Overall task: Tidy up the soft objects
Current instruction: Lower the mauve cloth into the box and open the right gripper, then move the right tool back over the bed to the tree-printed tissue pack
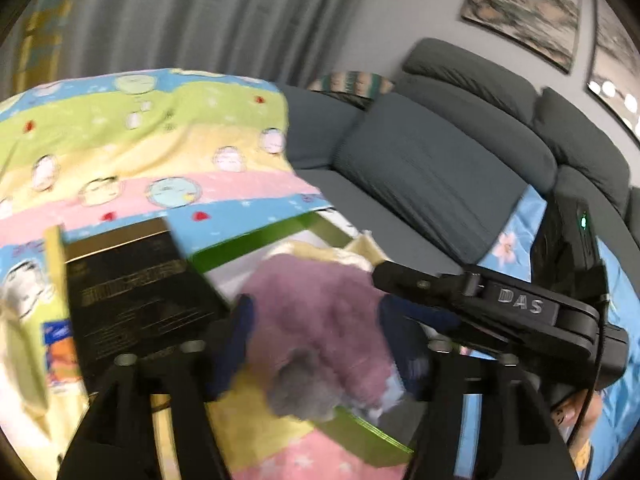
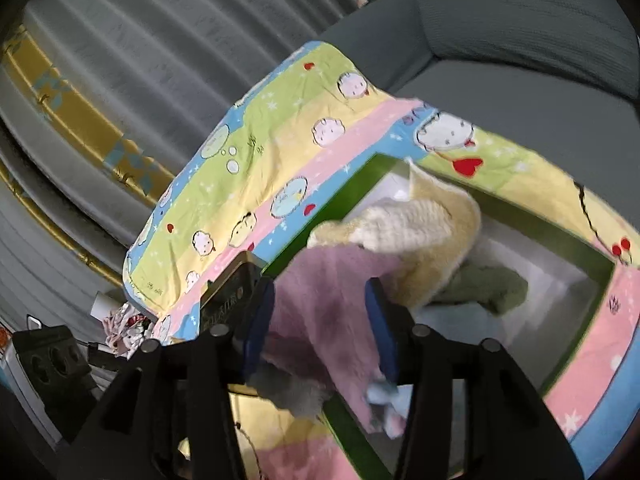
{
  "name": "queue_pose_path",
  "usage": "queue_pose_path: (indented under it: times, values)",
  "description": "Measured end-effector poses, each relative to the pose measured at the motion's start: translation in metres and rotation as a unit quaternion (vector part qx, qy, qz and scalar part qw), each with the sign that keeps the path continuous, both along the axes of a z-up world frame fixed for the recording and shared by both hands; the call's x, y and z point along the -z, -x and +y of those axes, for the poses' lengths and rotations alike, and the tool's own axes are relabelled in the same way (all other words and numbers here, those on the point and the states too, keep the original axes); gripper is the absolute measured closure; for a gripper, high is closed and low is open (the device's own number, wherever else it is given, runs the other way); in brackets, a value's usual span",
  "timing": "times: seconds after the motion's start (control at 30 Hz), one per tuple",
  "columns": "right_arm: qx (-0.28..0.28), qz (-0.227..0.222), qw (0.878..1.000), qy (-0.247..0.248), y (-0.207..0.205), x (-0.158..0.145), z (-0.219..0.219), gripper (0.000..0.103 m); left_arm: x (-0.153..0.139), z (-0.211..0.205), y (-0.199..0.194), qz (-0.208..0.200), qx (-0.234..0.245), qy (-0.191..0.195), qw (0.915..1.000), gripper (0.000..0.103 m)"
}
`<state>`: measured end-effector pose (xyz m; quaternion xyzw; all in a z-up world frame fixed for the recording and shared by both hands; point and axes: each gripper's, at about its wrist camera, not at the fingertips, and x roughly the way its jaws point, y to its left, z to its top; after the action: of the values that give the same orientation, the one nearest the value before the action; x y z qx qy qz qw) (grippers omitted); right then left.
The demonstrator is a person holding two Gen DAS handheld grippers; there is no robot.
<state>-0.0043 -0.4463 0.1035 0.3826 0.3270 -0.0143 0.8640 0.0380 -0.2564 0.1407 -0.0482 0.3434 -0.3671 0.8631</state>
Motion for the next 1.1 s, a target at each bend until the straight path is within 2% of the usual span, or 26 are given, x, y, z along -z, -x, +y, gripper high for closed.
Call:
queue_pose_path:
  times: [0.07, 0.17, 0.23, 0.3, 0.37, 0.43, 0.5, 0.53, 0.57, 0.73, 0.87, 0.97, 1.1]
  values:
    - [-0.015, 0.005, 1.0, -0.018, 0.0, 0.004, 0.002, 0.045, 0.003, 0.011, 0.005, 0.0, -0.017, -0.02, 0.9996, 0.031]
    - [-0.037, 0.006, 0.999, -0.012, 0.0, 0.001, 0.014, 0.045, 0.016, 0.014, 0.005, 0.015, -0.051, -0.069, 0.9961, 0.031]
    - [-0.053, 0.006, 0.999, -0.006, -0.005, 0.0, 0.024, 0.045, 0.031, 0.013, 0.002, 0.046, -0.05, -0.088, 0.9938, 0.031]
    - [-0.068, 0.008, 0.998, -0.013, -0.016, 0.005, 0.032, 0.051, 0.041, 0.011, 0.0, 0.064, -0.048, -0.096, 0.9922, 0.031]
    - [-0.085, 0.034, 0.995, -0.028, -0.034, 0.02, 0.038, 0.075, 0.046, 0.011, 0.0, 0.067, -0.056, -0.094, 0.9917, 0.033]
    - [-0.084, 0.063, 0.994, -0.028, -0.046, 0.032, 0.039, 0.086, 0.046, 0.012, 0.001, 0.064, -0.055, -0.081, 0.9931, 0.034]
    - [-0.064, 0.091, 0.994, -0.015, -0.053, 0.044, 0.037, 0.091, 0.046, 0.012, 0.0, 0.071, -0.05, -0.074, 0.9935, 0.034]
    - [-0.055, 0.098, 0.994, -0.009, -0.054, 0.045, 0.035, 0.099, 0.046, 0.013, 0.0, 0.073, -0.049, -0.071, 0.9936, 0.034]
    - [-0.039, 0.103, 0.994, 0.002, -0.053, 0.046, 0.032, 0.101, 0.045, 0.012, -0.001, 0.074, -0.047, -0.066, 0.994, 0.034]
    - [0.029, 0.126, 0.988, 0.083, -0.046, 0.04, 0.016, 0.103, 0.042, 0.014, -0.003, 0.078, -0.04, -0.061, 0.9943, 0.034]
    - [0.005, 0.128, 0.989, 0.074, -0.051, 0.048, 0.017, 0.103, 0.037, 0.02, 0.0, 0.071, -0.042, -0.063, 0.9946, 0.034]
    - [0.006, 0.145, 0.983, 0.115, -0.059, 0.048, 0.027, 0.103, 0.03, 0.034, 0.003, 0.067, -0.051, -0.059, 0.9948, 0.034]
    - [0.002, 0.15, 0.98, 0.129, -0.061, 0.049, 0.031, 0.103, 0.021, 0.062, 0.008, 0.067, -0.071, -0.059, 0.9935, 0.034]
